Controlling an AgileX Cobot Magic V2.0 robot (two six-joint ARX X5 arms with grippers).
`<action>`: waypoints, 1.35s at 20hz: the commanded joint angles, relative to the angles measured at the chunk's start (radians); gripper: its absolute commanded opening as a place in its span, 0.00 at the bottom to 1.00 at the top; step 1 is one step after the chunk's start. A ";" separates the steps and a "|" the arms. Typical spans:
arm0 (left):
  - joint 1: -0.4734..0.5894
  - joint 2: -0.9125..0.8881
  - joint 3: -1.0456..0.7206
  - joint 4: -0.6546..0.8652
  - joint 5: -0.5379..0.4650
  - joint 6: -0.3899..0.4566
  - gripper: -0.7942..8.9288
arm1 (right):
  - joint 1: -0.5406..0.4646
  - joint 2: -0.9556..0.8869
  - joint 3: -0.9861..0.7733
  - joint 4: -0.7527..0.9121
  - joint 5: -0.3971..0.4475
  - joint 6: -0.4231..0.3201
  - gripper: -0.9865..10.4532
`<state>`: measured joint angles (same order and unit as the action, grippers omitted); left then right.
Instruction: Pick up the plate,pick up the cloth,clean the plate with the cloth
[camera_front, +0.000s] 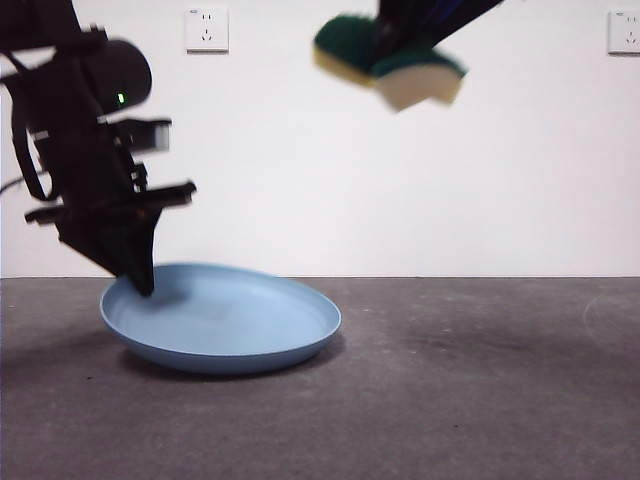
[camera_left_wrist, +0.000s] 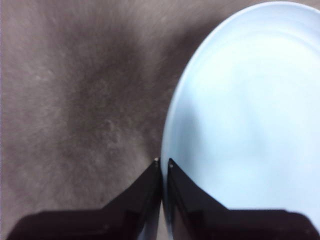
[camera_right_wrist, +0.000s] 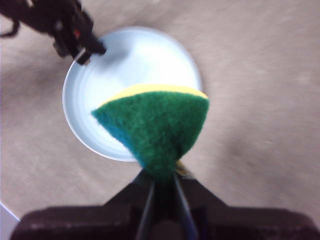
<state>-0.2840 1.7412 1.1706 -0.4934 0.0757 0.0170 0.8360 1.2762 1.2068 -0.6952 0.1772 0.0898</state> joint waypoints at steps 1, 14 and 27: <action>0.005 0.058 -0.005 0.014 -0.065 0.014 0.07 | 0.001 -0.053 -0.010 -0.040 0.016 0.007 0.07; 0.002 0.045 -0.005 0.019 -0.097 -0.036 0.48 | -0.059 -0.150 -0.010 -0.099 0.016 0.018 0.07; -0.051 -0.431 -0.080 -0.043 -0.068 -0.126 0.47 | -0.263 0.149 -0.010 0.013 -0.067 0.017 0.07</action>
<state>-0.3317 1.3167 1.1110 -0.5362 0.0097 -0.0990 0.5777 1.4151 1.2068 -0.6914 0.1215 0.0975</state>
